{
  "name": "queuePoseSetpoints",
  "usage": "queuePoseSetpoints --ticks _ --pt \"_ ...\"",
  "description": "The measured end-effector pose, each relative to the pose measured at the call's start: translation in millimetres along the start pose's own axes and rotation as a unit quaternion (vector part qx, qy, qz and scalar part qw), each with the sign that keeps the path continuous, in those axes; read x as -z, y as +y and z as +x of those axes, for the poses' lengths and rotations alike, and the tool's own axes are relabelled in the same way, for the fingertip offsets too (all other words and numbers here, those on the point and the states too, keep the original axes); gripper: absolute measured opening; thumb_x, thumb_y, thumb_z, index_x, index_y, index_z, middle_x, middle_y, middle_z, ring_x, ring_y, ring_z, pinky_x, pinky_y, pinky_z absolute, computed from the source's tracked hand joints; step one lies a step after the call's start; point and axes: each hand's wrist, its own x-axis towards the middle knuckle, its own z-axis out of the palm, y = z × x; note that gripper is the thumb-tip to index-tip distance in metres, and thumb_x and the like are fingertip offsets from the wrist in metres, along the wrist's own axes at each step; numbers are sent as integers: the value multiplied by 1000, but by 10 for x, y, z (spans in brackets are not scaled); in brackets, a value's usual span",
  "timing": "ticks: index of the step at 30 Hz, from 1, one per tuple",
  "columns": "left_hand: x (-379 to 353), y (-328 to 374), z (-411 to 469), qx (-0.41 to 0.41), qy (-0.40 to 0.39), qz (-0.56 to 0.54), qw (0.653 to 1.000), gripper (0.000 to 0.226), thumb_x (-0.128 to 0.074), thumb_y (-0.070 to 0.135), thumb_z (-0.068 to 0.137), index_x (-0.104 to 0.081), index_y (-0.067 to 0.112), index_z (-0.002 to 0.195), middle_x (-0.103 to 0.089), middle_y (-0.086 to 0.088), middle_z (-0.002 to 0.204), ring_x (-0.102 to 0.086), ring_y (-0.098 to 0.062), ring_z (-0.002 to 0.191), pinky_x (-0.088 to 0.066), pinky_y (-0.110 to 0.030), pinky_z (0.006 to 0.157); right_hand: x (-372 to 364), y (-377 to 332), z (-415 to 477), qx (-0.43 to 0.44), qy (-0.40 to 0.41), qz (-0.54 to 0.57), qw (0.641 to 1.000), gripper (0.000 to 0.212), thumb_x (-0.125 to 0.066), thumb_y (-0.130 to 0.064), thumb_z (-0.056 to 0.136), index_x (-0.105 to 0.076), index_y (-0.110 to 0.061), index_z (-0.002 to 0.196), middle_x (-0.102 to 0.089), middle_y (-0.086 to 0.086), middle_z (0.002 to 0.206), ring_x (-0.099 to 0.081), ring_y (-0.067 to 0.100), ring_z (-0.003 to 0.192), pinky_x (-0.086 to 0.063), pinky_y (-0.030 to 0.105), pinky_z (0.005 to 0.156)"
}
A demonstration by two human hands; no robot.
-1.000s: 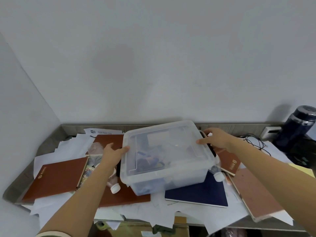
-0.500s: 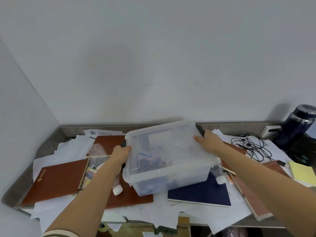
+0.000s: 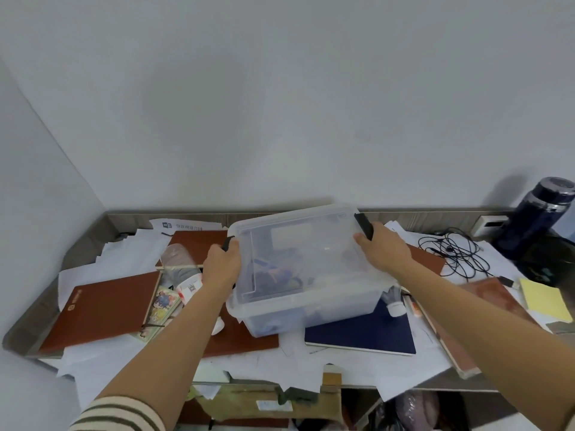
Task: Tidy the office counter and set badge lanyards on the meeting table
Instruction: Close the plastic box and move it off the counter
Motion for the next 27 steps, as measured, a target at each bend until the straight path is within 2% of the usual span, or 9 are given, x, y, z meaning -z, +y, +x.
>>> queuePoseSetpoints --ticks 2,5,7,10,11,15,18,23,27 --pt "24 -9 -77 2 18 -22 1000 37 -42 43 97 -50 11 113 -61 -9 96 -55 -22 77 -46 -33 68 22 29 -43 -3 -3 16 1000 36 -50 -42 96 -51 -16 121 -57 -1 82 -60 26 79 -47 35 69" --pt "107 52 -228 -3 28 -66 997 29 -48 33 96 -52 10 114 -60 -8 87 -52 -18 66 -42 -29 58 121 49 -71 -1 -9 51 999 36 -54 -42 93 -56 -13 114 -59 2 82 -57 20 70 -40 29 58" --pt "230 173 -377 -23 48 -92 994 25 -49 30 95 -54 9 108 -57 -7 79 -48 -17 59 -38 -27 53 276 2 -78 29 -3 76 997 33 -57 -39 92 -59 -11 109 -58 1 78 -54 16 65 -37 28 52" --pt "469 273 -582 -40 94 -103 989 19 -51 27 94 -56 10 86 -54 -5 72 -50 -21 65 -38 -27 54 509 -169 -111 80 0 114 990 34 -60 -37 91 -56 -11 112 -57 2 85 -57 21 73 -45 32 61" --pt "575 267 -723 -46 112 -94 988 21 -53 29 93 -57 9 86 -56 -6 75 -53 -24 69 -40 -28 57 563 -238 -147 105 -6 121 987 38 -60 -38 91 -55 -12 117 -57 2 91 -58 23 78 -46 34 65" --pt "960 -8 -1202 -26 187 -84 978 31 -57 34 92 -55 9 110 -61 -8 98 -57 -26 86 -46 -35 73 580 -582 -400 184 -45 164 968 48 -62 -39 90 -52 -14 130 -56 2 105 -56 22 88 -44 32 66" --pt "1224 -328 -1566 1 235 -86 968 33 -58 32 92 -56 8 114 -61 -9 100 -56 -26 86 -44 -34 71 409 -816 -666 212 -88 196 953 46 -64 -37 88 -55 -14 127 -58 0 104 -58 22 90 -51 37 77" --pt "1918 -1092 -2257 95 328 -99 935 39 -58 38 91 -54 10 119 -63 -13 105 -58 -27 82 -40 -28 57 -63 -1294 -1365 291 -218 189 912 31 -66 -34 87 -60 -10 106 -67 12 98 -65 30 87 -56 49 80" --pt "2364 -1672 -2746 141 393 -105 902 40 -58 37 92 -54 12 122 -62 -12 108 -58 -28 85 -40 -28 59 -501 -1644 -1925 359 -271 144 881 31 -66 -37 86 -57 -16 106 -63 2 92 -62 22 79 -52 41 76"
